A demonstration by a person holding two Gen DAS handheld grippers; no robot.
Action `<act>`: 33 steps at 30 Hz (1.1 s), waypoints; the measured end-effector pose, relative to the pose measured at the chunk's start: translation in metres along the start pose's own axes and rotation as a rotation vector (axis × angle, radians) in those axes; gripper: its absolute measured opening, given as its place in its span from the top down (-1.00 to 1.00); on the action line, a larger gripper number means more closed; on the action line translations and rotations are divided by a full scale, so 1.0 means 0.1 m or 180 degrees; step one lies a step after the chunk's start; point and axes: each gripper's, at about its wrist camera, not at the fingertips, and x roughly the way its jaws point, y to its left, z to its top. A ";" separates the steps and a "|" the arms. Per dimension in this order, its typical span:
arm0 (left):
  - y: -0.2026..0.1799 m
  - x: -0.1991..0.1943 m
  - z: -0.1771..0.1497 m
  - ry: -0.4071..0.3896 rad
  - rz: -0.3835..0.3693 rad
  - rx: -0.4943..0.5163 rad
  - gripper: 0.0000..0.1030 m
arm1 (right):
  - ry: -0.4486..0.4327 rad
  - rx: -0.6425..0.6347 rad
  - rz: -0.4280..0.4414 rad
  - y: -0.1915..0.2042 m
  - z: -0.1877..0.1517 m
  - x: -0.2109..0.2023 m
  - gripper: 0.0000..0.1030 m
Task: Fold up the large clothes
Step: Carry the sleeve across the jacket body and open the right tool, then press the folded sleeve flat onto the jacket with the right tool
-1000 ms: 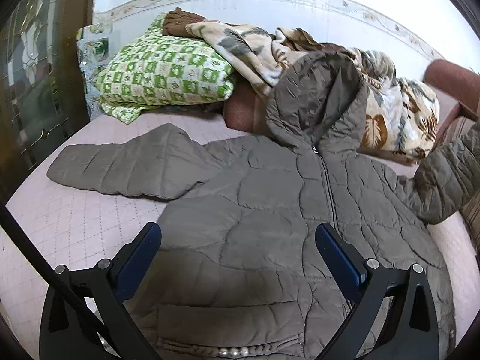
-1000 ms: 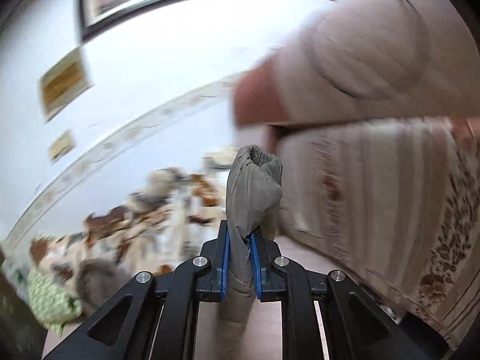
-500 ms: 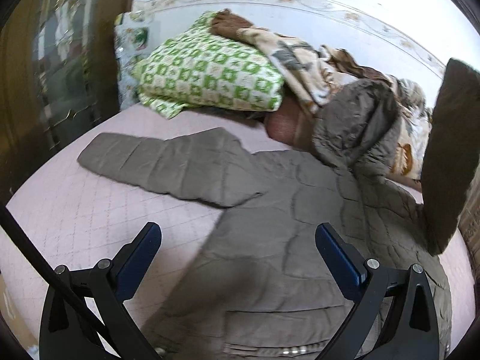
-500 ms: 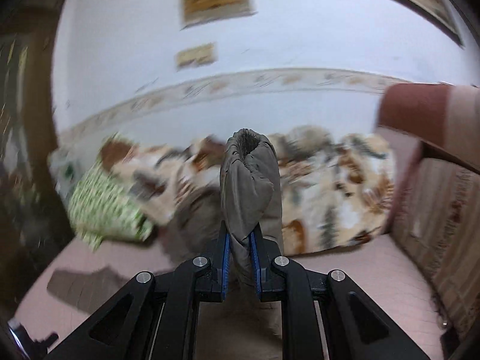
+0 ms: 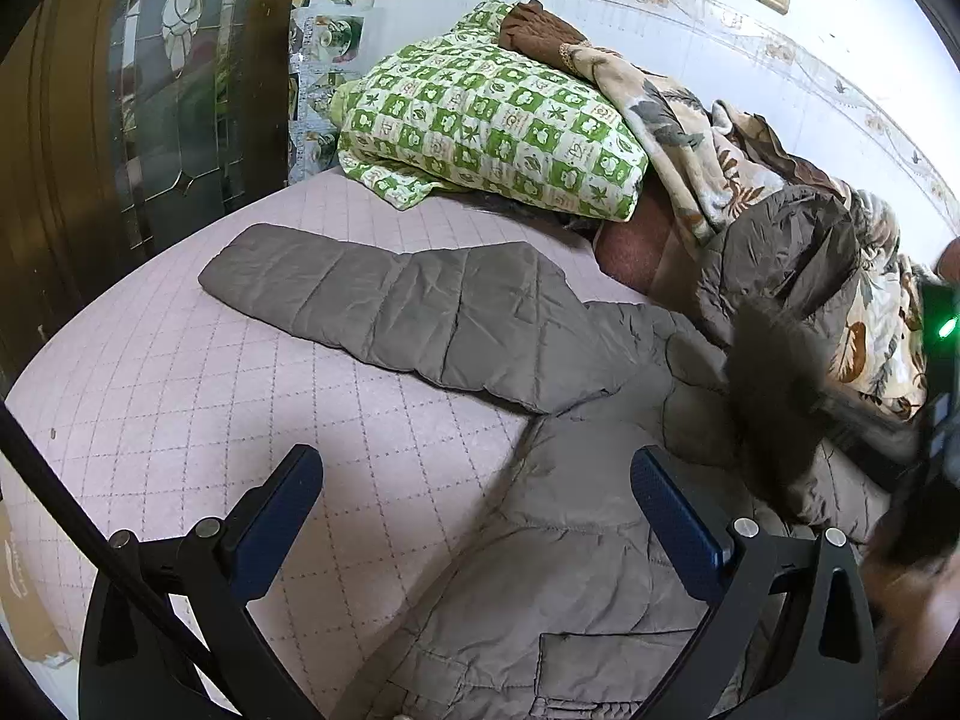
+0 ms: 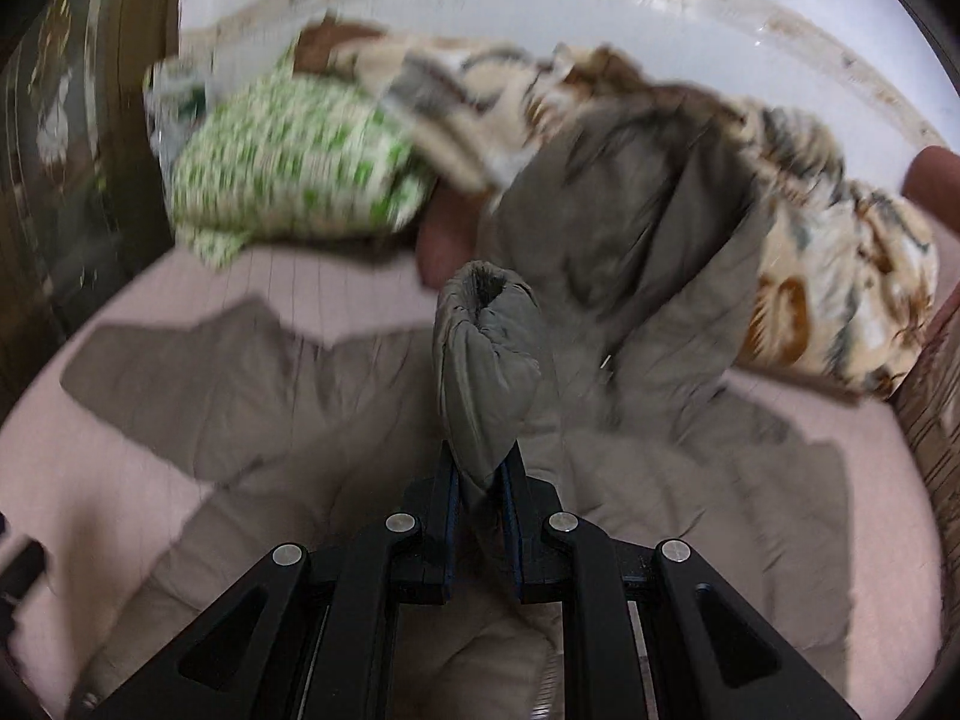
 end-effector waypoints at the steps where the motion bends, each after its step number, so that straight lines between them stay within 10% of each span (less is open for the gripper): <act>1: 0.00 0.00 0.00 0.0001 -0.0006 0.0001 -0.99 | 0.0035 -0.0020 0.0014 0.04 -0.06 0.07 0.74; 8: -0.06 0.04 0.00 0.0029 0.0004 0.0049 -0.99 | 0.0421 -0.0113 0.0432 0.21 -0.24 0.28 0.46; 14: -0.16 0.10 -0.02 0.0068 0.0002 0.0080 -0.99 | 0.0113 0.0280 0.1014 -0.15 -0.16 -0.23 0.18; 19: -0.31 0.15 -0.06 0.0087 -0.0020 0.0202 -0.99 | -0.0125 0.0591 0.0492 -0.88 -0.05 -0.52 -0.11; 26: -0.66 0.26 -0.10 0.0146 -0.0099 0.0478 -0.99 | 0.0359 0.1115 -0.0364 -2.03 -0.48 -0.12 -0.11; 33: -0.89 0.35 -0.20 0.0191 -0.0097 0.0747 -0.99 | 0.0984 0.1204 -0.0328 -2.28 -0.93 0.48 -0.15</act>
